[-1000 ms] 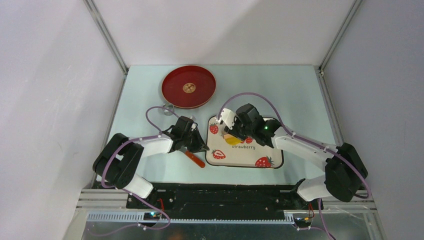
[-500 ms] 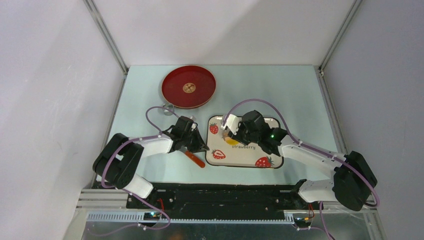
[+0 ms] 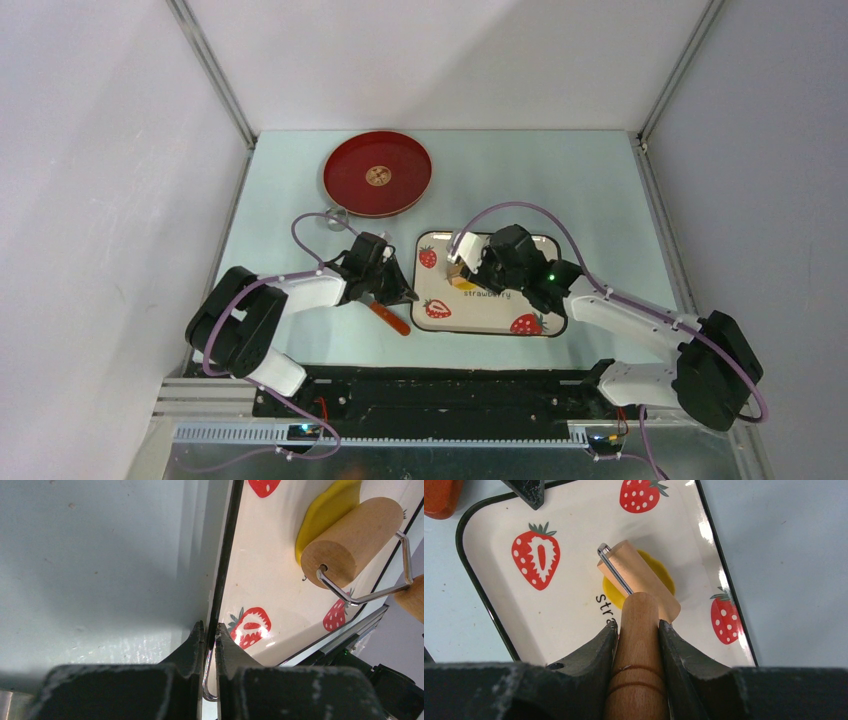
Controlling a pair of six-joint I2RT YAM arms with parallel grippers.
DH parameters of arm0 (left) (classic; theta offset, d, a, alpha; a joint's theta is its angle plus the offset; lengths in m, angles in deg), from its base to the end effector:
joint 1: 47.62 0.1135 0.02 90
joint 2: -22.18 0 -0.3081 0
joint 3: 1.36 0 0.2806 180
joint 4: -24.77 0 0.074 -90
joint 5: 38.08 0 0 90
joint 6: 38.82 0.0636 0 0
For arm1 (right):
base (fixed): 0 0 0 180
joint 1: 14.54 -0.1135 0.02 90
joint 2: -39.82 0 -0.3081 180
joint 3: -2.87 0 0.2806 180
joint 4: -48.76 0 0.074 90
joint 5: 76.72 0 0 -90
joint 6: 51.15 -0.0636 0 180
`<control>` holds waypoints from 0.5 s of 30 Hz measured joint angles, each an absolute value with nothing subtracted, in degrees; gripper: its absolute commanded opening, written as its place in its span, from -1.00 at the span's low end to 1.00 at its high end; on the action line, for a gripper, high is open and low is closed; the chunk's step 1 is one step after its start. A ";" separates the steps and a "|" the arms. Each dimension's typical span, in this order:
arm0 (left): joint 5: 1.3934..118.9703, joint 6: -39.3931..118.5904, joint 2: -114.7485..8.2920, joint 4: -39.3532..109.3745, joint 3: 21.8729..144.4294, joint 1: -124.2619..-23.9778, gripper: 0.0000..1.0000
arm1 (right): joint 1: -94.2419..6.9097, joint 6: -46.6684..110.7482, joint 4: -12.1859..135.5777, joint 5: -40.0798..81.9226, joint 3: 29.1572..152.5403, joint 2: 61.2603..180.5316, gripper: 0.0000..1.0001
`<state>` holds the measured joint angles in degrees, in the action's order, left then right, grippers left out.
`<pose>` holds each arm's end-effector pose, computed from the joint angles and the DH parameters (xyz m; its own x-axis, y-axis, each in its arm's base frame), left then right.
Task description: Roll out the dumpling wrappers from the dough
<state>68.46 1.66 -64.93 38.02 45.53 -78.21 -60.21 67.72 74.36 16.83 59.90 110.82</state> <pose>0.2482 -0.1678 0.1316 -0.9311 -0.2966 -0.2124 -0.1148 0.7908 -0.6013 0.2054 0.2159 0.2495 -0.0290 -0.7193 -0.6941 -0.8694 0.3609 -0.3376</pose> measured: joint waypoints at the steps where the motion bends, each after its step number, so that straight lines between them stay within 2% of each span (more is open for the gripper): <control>1: 68.46 1.66 -64.93 38.02 45.53 -78.21 -1.00 | -60.21 67.59 74.58 16.92 59.90 110.69 -1.00; 15: 68.46 1.66 -64.93 38.02 45.53 -78.21 -1.00 | -59.44 65.18 77.29 18.86 58.57 107.60 -1.00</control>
